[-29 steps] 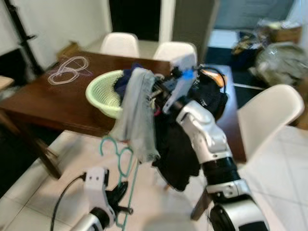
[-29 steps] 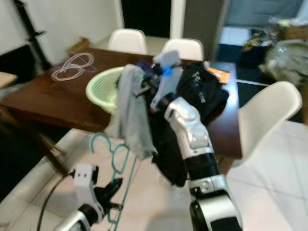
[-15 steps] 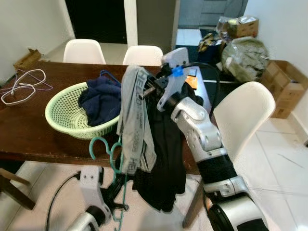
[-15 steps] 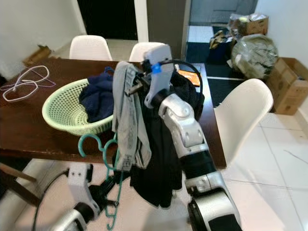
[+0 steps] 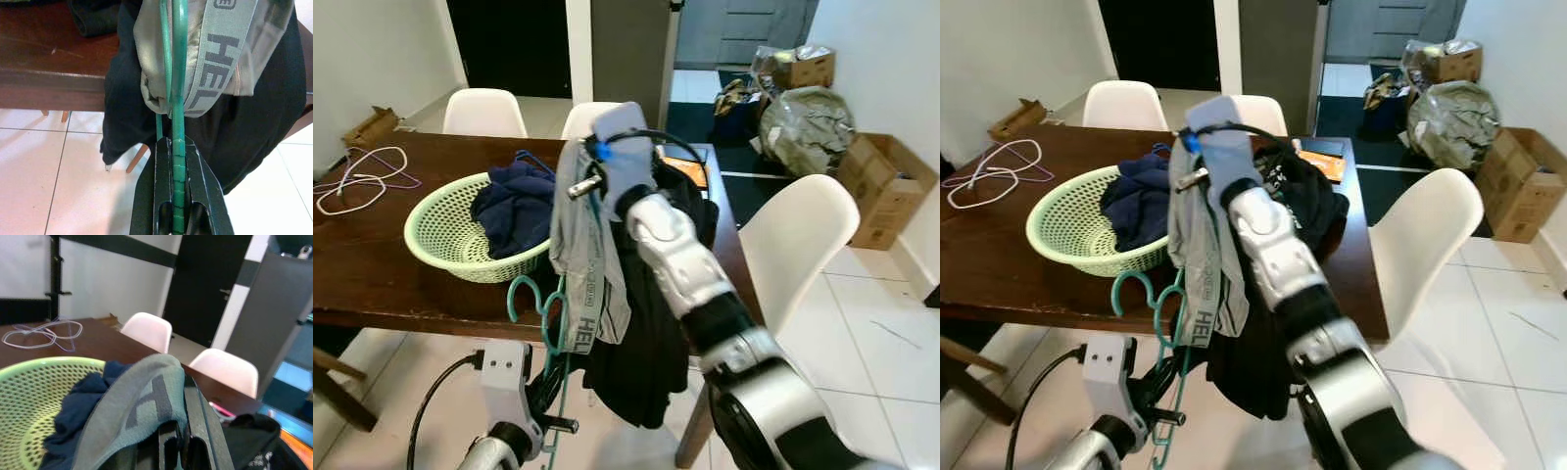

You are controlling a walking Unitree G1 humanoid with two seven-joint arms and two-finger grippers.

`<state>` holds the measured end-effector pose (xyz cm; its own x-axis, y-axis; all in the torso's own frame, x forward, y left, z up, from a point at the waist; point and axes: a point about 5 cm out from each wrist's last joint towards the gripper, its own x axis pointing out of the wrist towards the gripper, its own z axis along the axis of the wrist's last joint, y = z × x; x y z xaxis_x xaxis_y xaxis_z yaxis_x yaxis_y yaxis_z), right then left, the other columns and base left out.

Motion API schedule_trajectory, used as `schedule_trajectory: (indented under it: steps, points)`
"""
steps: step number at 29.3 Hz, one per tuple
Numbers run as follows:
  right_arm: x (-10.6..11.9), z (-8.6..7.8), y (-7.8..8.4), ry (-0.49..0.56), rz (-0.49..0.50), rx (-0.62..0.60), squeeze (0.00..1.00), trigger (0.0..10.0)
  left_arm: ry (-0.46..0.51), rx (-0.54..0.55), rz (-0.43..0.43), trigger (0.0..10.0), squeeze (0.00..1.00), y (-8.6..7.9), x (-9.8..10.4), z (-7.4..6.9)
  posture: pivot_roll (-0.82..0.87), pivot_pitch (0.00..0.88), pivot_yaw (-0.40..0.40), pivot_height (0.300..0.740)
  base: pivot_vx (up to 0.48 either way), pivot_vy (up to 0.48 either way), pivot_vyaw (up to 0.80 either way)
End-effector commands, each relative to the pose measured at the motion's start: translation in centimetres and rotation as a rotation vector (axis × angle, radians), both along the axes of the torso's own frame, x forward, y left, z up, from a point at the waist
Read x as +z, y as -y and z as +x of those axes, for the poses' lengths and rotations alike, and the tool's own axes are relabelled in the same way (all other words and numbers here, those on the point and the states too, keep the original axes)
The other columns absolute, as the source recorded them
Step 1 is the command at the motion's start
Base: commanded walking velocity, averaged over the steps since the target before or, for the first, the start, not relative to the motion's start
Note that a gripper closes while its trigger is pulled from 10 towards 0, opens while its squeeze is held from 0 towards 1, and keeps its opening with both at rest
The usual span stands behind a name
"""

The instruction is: Hang hanger

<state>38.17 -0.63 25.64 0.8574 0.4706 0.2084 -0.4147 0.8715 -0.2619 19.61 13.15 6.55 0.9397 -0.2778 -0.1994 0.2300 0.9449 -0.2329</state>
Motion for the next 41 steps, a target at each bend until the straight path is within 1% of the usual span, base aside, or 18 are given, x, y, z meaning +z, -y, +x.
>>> schedule_trajectory:
  steps: [1,7,8,9,11,12,13,14,15,16,18,21,25,27,28,30,34,41]
  points:
    - [-0.2,0.4,-0.2,-0.003,-0.013,-0.024,0.00,10.0,0.028,0.005,0.008,10.0,0.00,0.3,0.5,0.0,0.14,0.000,-0.057,0.740,0.000,0.000,0.00]
    - [1.7,1.3,-1.2,-0.011,0.028,-0.045,0.00,10.0,0.043,0.019,0.007,10.0,0.00,0.9,0.7,-0.3,0.19,0.000,-0.115,0.740,0.000,0.000,0.00]
    - [2.5,1.1,-1.9,0.026,0.044,-0.018,0.00,10.0,0.048,0.023,0.002,10.0,0.00,1.2,0.8,-0.5,0.21,0.000,-0.135,0.740,0.000,0.000,0.00]
    - [2.3,0.8,-2.8,0.029,0.019,-0.001,0.00,10.0,0.051,0.030,-0.010,10.0,0.00,1.5,0.9,-0.6,0.22,0.000,-0.146,0.740,0.000,0.000,0.00]
    - [2.3,0.8,-2.8,0.029,0.019,-0.001,0.00,10.0,0.051,0.030,-0.010,10.0,0.00,1.5,0.9,-0.6,0.22,0.000,-0.146,0.740,0.000,0.000,0.00]
    - [-0.5,0.5,-3.6,-0.027,-0.080,-0.008,0.00,10.0,0.055,0.036,-0.032,10.0,0.00,2.1,1.1,-0.9,0.20,0.000,-0.165,0.740,0.000,0.000,0.00]
    - [-0.5,0.5,-3.6,-0.027,-0.080,-0.008,0.00,10.0,0.055,0.036,-0.032,10.0,0.00,2.1,1.1,-0.9,0.20,0.000,-0.165,0.740,0.000,0.000,0.00]
    - [-1.9,0.4,-3.6,-0.058,-0.122,-0.022,0.00,10.0,0.055,0.037,-0.039,10.0,0.00,2.3,1.1,-1.0,0.20,0.000,-0.159,0.740,0.000,0.000,0.00]
    - [-4.6,0.4,-2.6,-0.106,-0.194,-0.078,0.00,10.0,0.052,0.039,-0.053,10.0,0.00,2.5,1.1,-1.3,0.20,0.000,-0.155,0.740,0.000,0.000,0.00]
    - [-4.6,0.4,-2.6,-0.106,-0.194,-0.078,0.00,10.0,0.052,0.039,-0.053,10.0,0.00,2.5,1.1,-1.3,0.20,0.000,-0.155,0.740,0.000,0.000,0.00]
    - [-6.2,0.6,-1.3,-0.172,-0.194,-0.127,0.00,10.0,0.050,0.032,-0.062,10.0,0.00,2.5,1.1,-1.5,0.20,0.000,-0.151,0.740,0.000,0.000,0.00]
    - [-6.9,0.8,-0.4,-0.210,-0.180,-0.155,0.00,10.0,0.050,0.031,-0.073,10.0,0.00,2.6,1.2,-1.6,0.20,0.000,-0.150,0.740,0.000,0.000,0.00]
    - [-7.0,1.2,0.5,-0.231,-0.155,-0.193,0.00,10.0,0.051,0.032,-0.069,10.0,0.00,2.5,1.2,-1.6,0.20,0.000,-0.147,0.740,0.000,0.000,0.00]
    - [-6.9,1.7,1.9,-0.254,-0.105,-0.266,0.01,10.0,0.052,0.037,-0.065,10.0,0.00,2.4,1.2,-1.6,0.21,0.000,-0.144,0.740,0.000,0.000,0.00]
    - [-6.9,1.7,1.9,-0.254,-0.105,-0.266,0.01,10.0,0.052,0.037,-0.065,10.0,0.00,2.4,1.2,-1.6,0.21,0.000,-0.144,0.740,0.000,0.000,0.00]
    - [-6.8,2.0,3.0,-0.267,-0.071,-0.321,0.03,10.0,0.053,0.041,-0.064,10.0,0.00,2.3,1.2,-1.7,0.21,0.000,-0.144,0.740,0.000,0.000,0.00]
    - [-6.8,2.2,3.6,-0.274,-0.050,-0.358,0.04,10.0,0.053,0.048,-0.064,10.0,0.00,2.1,1.2,-1.7,0.21,0.000,-0.137,0.740,0.000,0.000,0.00]
    - [-6.8,2.2,3.8,-0.285,-0.027,-0.375,0.07,10.0,0.055,0.051,-0.062,10.0,0.00,1.8,1.2,-1.5,0.22,0.000,-0.132,0.740,0.000,0.000,0.00]
